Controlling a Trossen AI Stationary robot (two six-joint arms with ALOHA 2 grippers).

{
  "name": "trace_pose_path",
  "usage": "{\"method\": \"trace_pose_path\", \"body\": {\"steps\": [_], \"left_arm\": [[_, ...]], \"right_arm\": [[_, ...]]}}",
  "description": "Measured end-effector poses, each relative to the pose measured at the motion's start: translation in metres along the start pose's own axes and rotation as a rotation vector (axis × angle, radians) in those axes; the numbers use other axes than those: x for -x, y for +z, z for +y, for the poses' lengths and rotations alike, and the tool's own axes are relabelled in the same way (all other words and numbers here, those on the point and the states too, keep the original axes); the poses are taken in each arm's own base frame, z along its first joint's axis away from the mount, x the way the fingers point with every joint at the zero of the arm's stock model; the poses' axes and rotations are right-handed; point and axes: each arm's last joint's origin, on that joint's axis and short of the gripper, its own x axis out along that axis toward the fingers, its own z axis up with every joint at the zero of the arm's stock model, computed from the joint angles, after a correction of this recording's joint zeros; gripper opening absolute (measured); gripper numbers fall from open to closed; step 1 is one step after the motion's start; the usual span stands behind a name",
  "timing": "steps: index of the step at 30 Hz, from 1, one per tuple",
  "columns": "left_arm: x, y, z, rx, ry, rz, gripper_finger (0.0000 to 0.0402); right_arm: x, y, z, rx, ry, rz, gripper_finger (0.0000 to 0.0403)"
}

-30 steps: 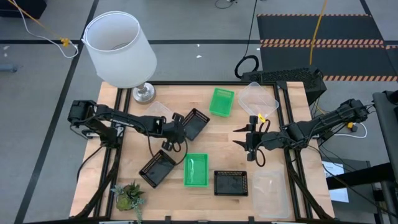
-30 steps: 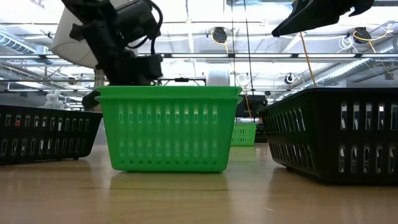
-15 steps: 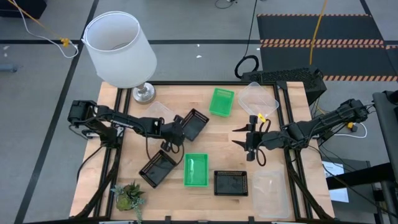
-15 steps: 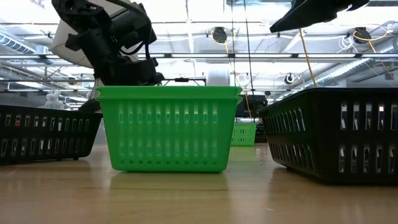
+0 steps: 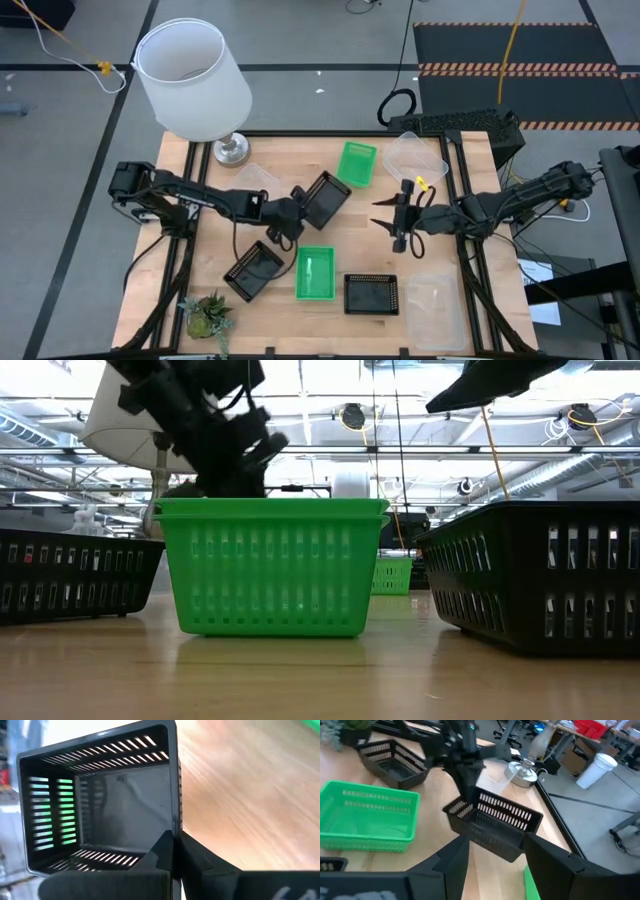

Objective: Stack baskets by color
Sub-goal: Stack the top middle black bin on top of the bottom right black bin

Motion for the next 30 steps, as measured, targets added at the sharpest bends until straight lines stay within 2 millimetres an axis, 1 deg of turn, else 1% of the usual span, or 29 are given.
{"method": "trace_pose_path", "body": {"steps": [3,5,8,11,17,20,22,24,28,30], "left_arm": [[0.006,0.010,0.009,-0.035,0.012,-0.019,0.0010],[0.011,0.017,0.015,-0.054,0.024,-0.039,0.0008],[0.018,0.029,0.020,-0.093,0.027,-0.089,0.0011],[0.023,0.039,0.021,-0.154,0.028,-0.139,0.0016],[0.033,0.051,0.015,-0.217,-0.014,-0.155,0.0009],[0.035,0.056,0.013,-0.249,-0.013,-0.169,0.0014],[0.036,0.057,0.012,-0.268,-0.012,-0.175,0.0012],[0.036,0.058,0.011,-0.273,-0.014,-0.178,0.0008],[0.037,0.059,0.010,-0.279,-0.016,-0.181,0.0011],[0.037,0.061,0.008,-0.297,-0.016,-0.185,0.0015]], "right_arm": [[-0.005,0.001,-0.006,-0.103,-0.095,-0.008,0.0187],[-0.009,0.003,-0.008,-0.136,-0.107,-0.023,0.0187],[-0.015,0.010,-0.006,-0.136,-0.090,-0.026,0.0187],[-0.022,0.026,-0.005,-0.092,-0.093,-0.026,0.0187],[-0.042,0.060,-0.003,0.079,-0.072,0.085,0.0187],[-0.057,0.081,-0.006,0.085,-0.022,0.105,0.0187],[-0.070,0.090,-0.008,0.086,0.007,0.145,0.0187],[-0.081,0.096,-0.008,0.093,0.055,0.206,0.0187],[-0.101,0.101,-0.010,0.122,0.153,0.320,0.0187],[-0.109,0.098,-0.011,0.162,0.157,0.355,0.0187]]}}
